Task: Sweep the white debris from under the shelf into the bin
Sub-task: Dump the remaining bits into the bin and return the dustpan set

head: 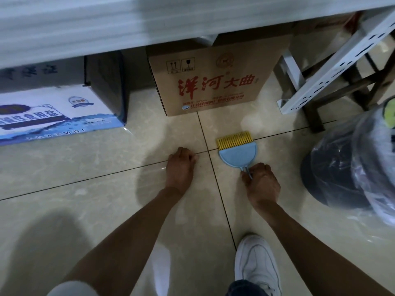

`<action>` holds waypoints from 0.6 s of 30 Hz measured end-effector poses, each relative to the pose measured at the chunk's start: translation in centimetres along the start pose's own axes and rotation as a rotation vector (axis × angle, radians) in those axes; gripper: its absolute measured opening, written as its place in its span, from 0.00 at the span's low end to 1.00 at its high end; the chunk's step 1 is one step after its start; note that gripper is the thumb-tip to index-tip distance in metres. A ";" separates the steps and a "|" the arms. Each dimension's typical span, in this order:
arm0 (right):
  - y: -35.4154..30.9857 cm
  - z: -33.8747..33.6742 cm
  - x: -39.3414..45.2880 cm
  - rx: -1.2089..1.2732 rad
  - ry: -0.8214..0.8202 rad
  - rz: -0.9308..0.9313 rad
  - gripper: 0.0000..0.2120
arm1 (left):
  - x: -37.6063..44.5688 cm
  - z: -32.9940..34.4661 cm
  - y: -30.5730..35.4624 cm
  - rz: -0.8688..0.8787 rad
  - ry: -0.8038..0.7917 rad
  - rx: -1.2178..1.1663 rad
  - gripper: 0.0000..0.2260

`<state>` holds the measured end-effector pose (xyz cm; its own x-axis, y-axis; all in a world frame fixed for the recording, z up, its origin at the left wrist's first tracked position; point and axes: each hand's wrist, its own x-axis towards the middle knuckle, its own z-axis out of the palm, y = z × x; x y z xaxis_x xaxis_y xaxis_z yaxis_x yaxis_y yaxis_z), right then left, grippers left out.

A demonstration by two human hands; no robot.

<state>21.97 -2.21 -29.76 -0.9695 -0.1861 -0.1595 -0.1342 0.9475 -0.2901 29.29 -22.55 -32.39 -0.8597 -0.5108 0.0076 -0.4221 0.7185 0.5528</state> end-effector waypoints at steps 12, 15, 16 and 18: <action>-1.4 -2.0 0.5 0.652 -0.213 0.287 0.07 | -0.5 -5.8 4.1 -0.145 0.004 -0.430 0.06; -2.2 -3.8 -0.3 0.794 -0.218 0.362 0.12 | -0.2 -7.6 7.9 -0.089 -0.004 -0.530 0.06; -2.5 -4.7 -0.7 0.836 -0.222 0.370 0.13 | -0.2 -8.2 9.6 -0.034 -0.012 -0.532 0.06; -2.8 -6.8 -1.4 0.881 -0.204 0.351 0.10 | -0.2 -9.3 13.9 0.075 -0.053 -0.522 0.06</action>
<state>22.37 -2.83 -22.33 -0.8594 -0.0502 -0.5088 0.4387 0.4388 -0.7843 26.25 -16.85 -16.96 -0.9011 -0.4327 0.0285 -0.1707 0.4144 0.8940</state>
